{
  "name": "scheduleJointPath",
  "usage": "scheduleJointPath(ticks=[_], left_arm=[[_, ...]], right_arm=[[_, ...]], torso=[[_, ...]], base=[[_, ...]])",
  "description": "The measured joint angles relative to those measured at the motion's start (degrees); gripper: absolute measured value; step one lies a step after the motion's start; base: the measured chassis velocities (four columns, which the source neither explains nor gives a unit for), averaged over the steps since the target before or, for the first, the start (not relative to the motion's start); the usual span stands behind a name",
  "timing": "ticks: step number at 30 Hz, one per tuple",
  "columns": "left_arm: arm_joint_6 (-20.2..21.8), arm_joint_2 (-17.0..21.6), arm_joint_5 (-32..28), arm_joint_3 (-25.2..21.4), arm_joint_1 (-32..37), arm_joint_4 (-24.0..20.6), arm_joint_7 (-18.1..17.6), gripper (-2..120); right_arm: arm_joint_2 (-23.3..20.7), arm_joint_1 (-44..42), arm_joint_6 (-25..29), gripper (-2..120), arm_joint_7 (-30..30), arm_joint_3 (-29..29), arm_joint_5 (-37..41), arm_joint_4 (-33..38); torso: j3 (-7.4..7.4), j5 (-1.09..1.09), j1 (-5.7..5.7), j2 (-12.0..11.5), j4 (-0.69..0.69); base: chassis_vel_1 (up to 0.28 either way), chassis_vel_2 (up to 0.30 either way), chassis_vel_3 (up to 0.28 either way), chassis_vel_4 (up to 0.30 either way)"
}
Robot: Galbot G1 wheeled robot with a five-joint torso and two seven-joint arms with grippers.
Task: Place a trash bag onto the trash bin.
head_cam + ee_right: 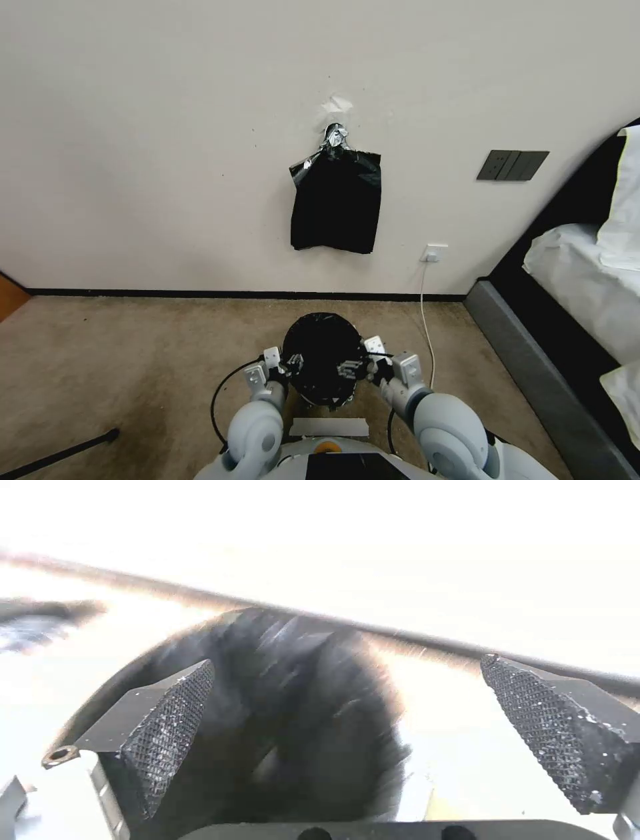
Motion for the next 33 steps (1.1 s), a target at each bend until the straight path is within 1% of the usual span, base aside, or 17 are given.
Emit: scheduleJointPath(ticks=[1,2,3,5,6,8,9,10,11,12,13,14,15,18,33], left_arm=[[-1.99,-0.35,2.02,-1.52,0.86,0.01,1.47,94],[-1.99,-0.35,2.02,-1.52,0.86,0.01,1.47,94],[-4.87,-1.31,4.57,-3.48,2.07,0.01,3.20,99],[-9.56,-3.97,9.31,-7.30,5.11,-0.15,5.83,99],[-9.56,-3.97,9.31,-7.30,5.11,-0.15,5.83,99],[-12.19,-5.44,11.46,-9.27,7.75,-0.30,7.20,100],[-13.75,-6.21,12.43,-10.62,9.96,-0.54,8.05,100],[-13.75,-6.21,12.43,-10.62,9.96,-0.54,8.05,100],[-15.34,-6.65,13.09,-11.73,12.13,-0.87,8.89,100],[-15.34,-6.65,13.09,-11.73,12.13,-0.87,8.89,100],[-17.13,-7.09,13.90,-12.92,14.00,-1.01,9.43,100],[-17.85,-7.39,14.15,-13.45,14.71,-1.13,9.54,100],[-19.21,-8.15,14.35,-14.38,16.21,-1.52,9.85,100],[-20.08,-8.76,14.41,-14.95,17.13,-1.80,10.32,100],[-19.96,-8.81,14.18,-14.82,16.97,-1.85,10.20,100]], right_arm=[[1.26,-1.78,4.10,100,-1.45,1.69,-2.93,-1.86],[1.26,-1.78,4.10,100,-1.45,1.69,-2.93,-1.86],[3.26,-4.08,11.10,100,-3.03,3.80,-6.81,-4.77],[7.39,-7.30,20.56,100,-4.47,7.50,-11.43,-9.37],[7.39,-7.30,20.56,100,-4.47,7.50,-11.43,-9.37],[10.92,-9.02,25.74,100,-4.68,9.91,-13.23,-11.69],[13.98,-10.10,28.53,100,-4.68,11.43,-14.45,-12.80],[13.98,-10.10,28.53,100,-4.68,11.43,-14.45,-12.80],[16.37,-10.92,30.27,100,-4.60,12.60,-15.52,-13.18],[16.37,-10.92,30.27,100,-4.60,12.60,-15.52,-13.18],[19.39,-11.96,32.22,100,-4.23,13.74,-17.38,-13.28],[20.71,-12.48,33.19,100,-3.89,14.10,-18.51,-13.28],[23.02,-13.52,35.00,100,-2.96,14.50,-20.66,-13.17],[24.08,-13.96,35.80,100,-2.30,14.64,-21.67,-12.97],[23.86,-13.78,35.38,100,-2.02,14.39,-21.53,-12.67]], torso=[[0.00,0.02,0.00,0.00,-0.01],[0.00,0.02,0.00,0.00,-0.01],[0.00,0.01,0.00,0.00,-0.01],[0.00,0.02,0.00,0.00,-0.01],[0.00,0.02,0.00,0.00,-0.01],[0.00,0.01,0.00,0.00,0.01],[0.00,0.02,0.00,0.00,0.01],[0.00,0.02,0.00,0.00,0.01],[0.00,0.01,0.00,0.00,0.01],[0.00,0.01,0.00,0.00,0.01],[0.00,0.01,0.00,0.00,0.00],[0.00,0.00,0.00,0.00,0.01],[0.00,0.01,0.00,0.00,0.00],[0.00,0.01,0.00,0.00,0.01],[0.00,0.01,0.00,0.00,0.00]], base=[[0.000,0.000,0.000,0.000],[0.000,0.000,0.000,0.000],[0.000,0.000,0.000,0.000],[0.000,0.000,0.000,0.000],[0.000,0.000,0.000,0.000],[0.000,0.000,0.000,0.000],[0.000,0.000,0.000,0.000],[0.000,0.000,0.000,0.000],[0.000,0.000,0.000,0.000],[0.000,0.000,0.000,0.000],[0.000,0.000,0.000,0.000],[0.000,0.000,0.000,0.000],[0.000,0.000,0.000,0.000],[0.000,0.000,0.000,0.000],[0.000,0.000,0.000,0.000]])
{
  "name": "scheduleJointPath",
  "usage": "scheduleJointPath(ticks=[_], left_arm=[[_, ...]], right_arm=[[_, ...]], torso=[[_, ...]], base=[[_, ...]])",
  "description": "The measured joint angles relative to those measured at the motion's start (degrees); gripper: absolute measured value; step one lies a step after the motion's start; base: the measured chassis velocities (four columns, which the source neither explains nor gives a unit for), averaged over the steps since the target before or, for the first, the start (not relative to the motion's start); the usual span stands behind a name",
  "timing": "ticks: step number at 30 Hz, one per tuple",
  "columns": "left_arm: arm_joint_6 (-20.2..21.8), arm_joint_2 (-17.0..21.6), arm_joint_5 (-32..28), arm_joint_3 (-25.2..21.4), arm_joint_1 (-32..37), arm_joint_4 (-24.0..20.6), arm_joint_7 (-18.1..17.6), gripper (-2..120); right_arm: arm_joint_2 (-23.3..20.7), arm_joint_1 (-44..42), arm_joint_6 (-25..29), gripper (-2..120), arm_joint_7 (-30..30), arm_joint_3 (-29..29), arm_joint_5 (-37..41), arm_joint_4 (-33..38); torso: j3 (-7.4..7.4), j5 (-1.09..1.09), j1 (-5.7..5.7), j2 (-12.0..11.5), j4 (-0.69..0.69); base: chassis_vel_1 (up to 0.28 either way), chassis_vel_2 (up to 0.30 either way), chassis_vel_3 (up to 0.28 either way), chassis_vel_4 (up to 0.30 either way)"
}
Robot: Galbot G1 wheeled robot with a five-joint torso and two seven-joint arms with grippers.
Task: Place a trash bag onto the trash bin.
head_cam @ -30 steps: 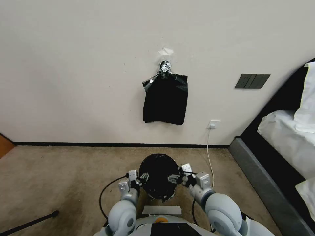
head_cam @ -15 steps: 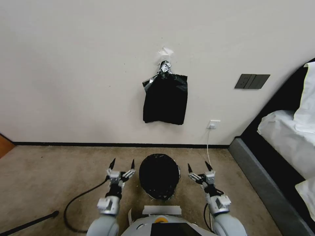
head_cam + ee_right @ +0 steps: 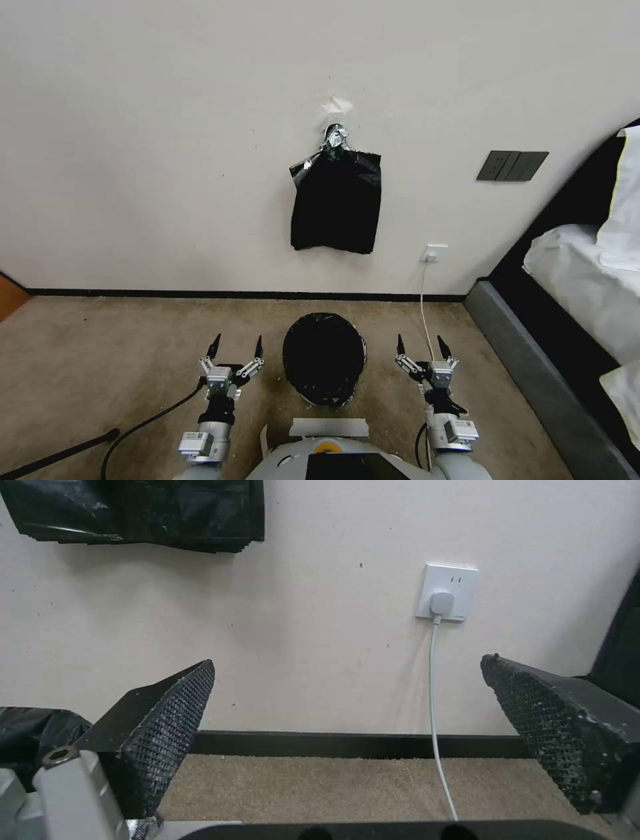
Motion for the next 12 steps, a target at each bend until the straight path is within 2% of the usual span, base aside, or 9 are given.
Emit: scheduleJointPath(ticks=[12], left_arm=[[0.24,0.05,-0.18,0.10,-0.13,0.00,-0.14,100]], right_arm=[[-0.17,0.09,-0.30,100,0.05,-0.12,0.26,0.09]], torso=[[0.01,0.00,0.00,0.00,0.00]], base=[[0.000,0.000,0.000,0.000]])
